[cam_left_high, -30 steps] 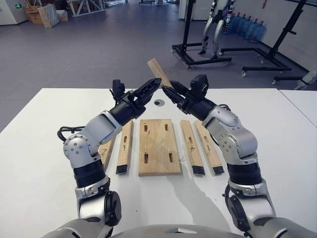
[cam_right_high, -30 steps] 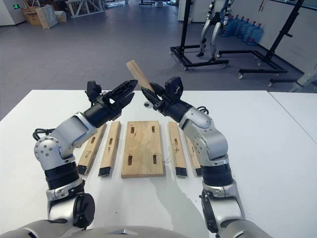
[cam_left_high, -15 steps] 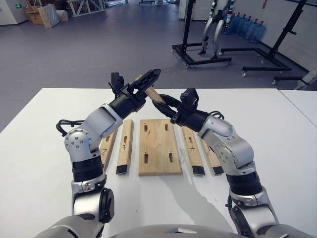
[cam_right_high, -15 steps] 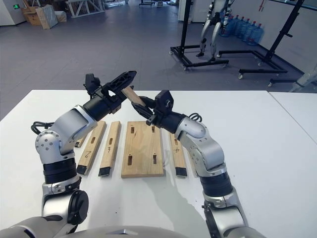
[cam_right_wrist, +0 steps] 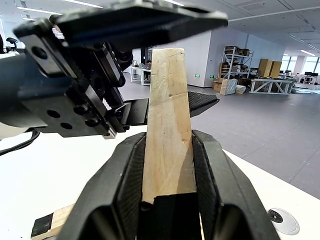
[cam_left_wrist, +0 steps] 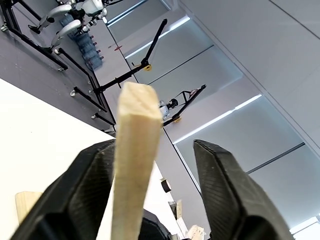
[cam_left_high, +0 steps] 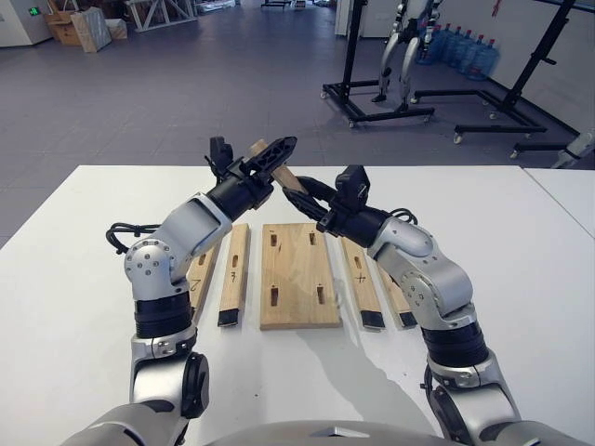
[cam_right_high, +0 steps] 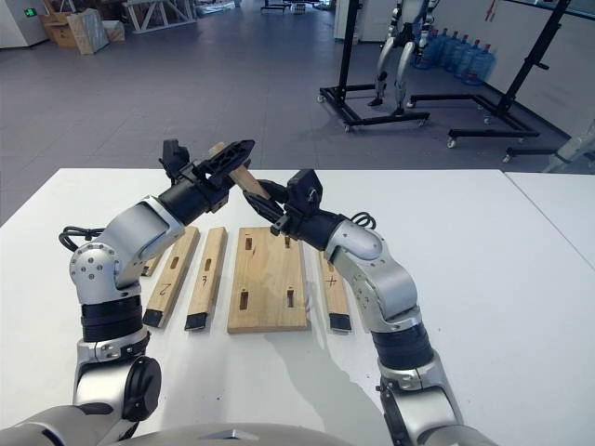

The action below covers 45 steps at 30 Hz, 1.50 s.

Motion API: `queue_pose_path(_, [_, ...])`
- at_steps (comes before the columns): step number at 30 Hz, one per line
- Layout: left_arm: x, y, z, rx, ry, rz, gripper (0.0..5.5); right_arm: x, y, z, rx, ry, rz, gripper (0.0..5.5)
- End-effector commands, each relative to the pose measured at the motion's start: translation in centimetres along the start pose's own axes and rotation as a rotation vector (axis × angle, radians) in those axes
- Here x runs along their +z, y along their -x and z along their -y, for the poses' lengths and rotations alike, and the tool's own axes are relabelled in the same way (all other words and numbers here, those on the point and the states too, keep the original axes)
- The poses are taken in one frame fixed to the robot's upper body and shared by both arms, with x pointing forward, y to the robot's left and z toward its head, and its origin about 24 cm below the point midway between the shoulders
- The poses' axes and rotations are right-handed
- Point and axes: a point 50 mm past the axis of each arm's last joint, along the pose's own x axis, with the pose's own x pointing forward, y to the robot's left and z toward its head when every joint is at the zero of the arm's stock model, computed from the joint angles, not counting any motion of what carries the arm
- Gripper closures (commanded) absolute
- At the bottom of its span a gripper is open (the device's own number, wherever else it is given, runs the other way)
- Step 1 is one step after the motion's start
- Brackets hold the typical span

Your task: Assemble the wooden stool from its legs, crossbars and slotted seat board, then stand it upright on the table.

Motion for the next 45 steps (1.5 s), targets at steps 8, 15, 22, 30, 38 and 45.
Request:
queue_pose_path(8, [-0.3,0.0,-0.9,0.061,-0.004,-0.015,4.50,0.3,0.0,-0.4,0.008,0.007,0.026,4.21])
queue_pose_path(15, [0.1,0.0,-0.7,0.068,0.001,0.011,4.99,0.0,0.1,-0.4,0.004,0.010,0.014,4.21])
queue_pose_path(22, [0.4,0.2,-0.9,0.096,-0.020,0.039,5.11,-1.2,0.2,-0.6,0.001,-0.028,-0.087,3.49])
queue_pose_path(30, [3.6,3.7,-3.1,0.352,-0.343,0.144,5.11,-1.8,2.6,1.2,-0.051,0.012,-0.198,2.48])
queue_pose_path(38, [4.8,11.8,-5.7,0.765,-0.918,0.248,5.11,-4.0,6.7,4.0,-0.285,0.023,-0.290,2.48])
queue_pose_path(45, [3.3,10.8,-8.1,0.685,-0.846,0.353,5.11,-4.5,5.4,3.7,-0.328,0.006,-0.257,2.48])
